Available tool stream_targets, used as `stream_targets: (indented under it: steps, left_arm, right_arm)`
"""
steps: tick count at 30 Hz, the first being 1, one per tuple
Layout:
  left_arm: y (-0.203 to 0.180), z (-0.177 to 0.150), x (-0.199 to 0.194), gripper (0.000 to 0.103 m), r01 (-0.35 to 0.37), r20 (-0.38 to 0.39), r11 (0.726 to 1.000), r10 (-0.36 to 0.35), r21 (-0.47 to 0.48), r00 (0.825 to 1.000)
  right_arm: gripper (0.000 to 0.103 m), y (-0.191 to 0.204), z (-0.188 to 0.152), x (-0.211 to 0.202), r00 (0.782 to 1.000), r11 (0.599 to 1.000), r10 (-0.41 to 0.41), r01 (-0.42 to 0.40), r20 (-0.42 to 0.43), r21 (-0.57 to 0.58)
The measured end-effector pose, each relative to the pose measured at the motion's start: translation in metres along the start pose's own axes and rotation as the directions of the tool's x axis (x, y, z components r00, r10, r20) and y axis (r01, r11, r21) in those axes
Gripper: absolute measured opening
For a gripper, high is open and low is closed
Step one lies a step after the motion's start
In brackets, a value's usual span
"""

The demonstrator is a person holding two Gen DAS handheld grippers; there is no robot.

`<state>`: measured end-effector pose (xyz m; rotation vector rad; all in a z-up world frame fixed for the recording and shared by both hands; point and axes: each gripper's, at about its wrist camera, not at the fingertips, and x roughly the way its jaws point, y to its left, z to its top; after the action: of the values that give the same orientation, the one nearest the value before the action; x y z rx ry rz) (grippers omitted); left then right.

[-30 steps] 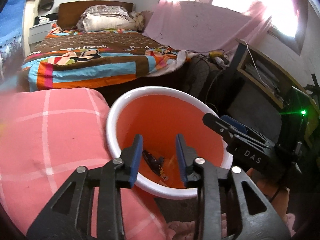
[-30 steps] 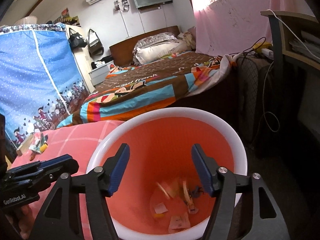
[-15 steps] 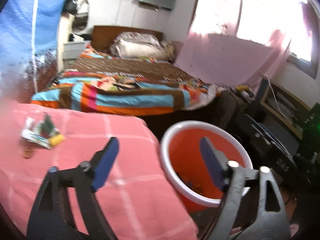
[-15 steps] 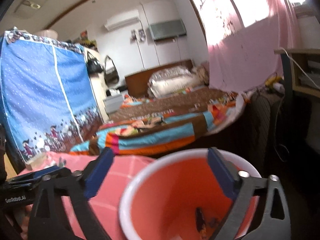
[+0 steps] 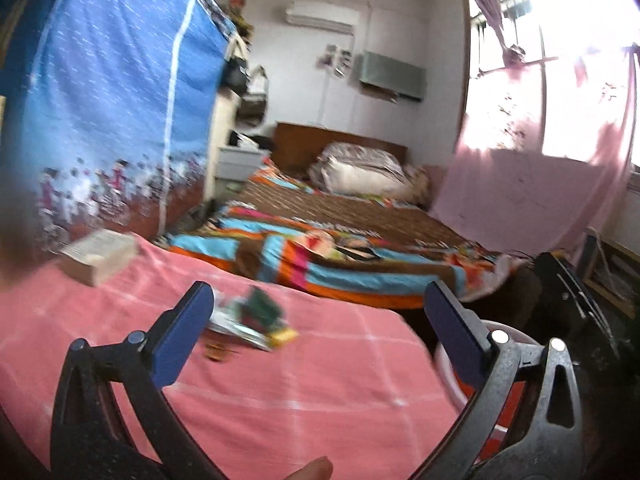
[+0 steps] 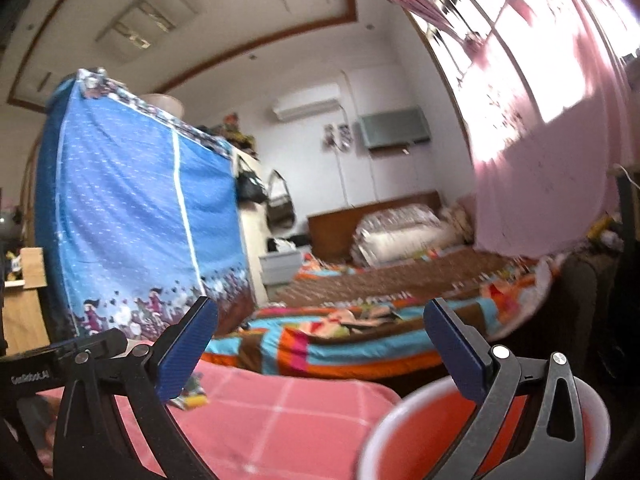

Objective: Collect trash
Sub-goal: 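Move both tools back over the table toward the remaining trash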

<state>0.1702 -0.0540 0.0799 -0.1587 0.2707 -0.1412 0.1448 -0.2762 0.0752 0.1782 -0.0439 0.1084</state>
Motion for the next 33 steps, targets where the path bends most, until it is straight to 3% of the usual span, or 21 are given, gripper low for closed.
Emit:
stream_targets:
  steps: [8,15,19,26,28,33]
  left_arm:
    - [0.056,0.005,-0.020,0.103,-0.137,0.115,0.988,0.129,0.068,0.985]
    - [0.085,0.002,-0.012,0.103,-0.166,0.104,0.984,0.160,0.059,0.982]
    - [0.090,-0.001,-0.002,0.103,-0.156,0.071,0.985,0.150,0.077,0.986]
    - [0.094,-0.011,0.016,0.100,-0.116,-0.008,0.990,0.117,0.081,0.993]
    - [0.096,-0.011,0.021,0.096,-0.101,-0.036,0.992,0.104,0.073,0.994]
    - [0.097,-0.015,0.044,0.075,-0.036,-0.163,0.997,0.046,0.065,0.986]
  right_arm:
    - [0.103,0.047,-0.012,0.020,0.995,0.994,0.097,-0.096,0.036,-0.053]
    - [0.103,0.078,-0.024,0.041,0.986,0.979,0.166,-0.166,-0.018,-0.119]
    - [0.103,0.089,-0.031,0.060,0.982,0.970,0.171,-0.183,-0.084,-0.163]
    - [0.103,0.093,-0.042,0.082,0.965,0.966,0.188,-0.215,-0.181,-0.141]
    - [0.103,0.096,-0.046,0.089,0.955,0.962,0.198,-0.232,-0.222,-0.142]
    - [0.084,0.102,-0.055,0.105,0.921,0.953,0.214,-0.270,-0.326,-0.136]
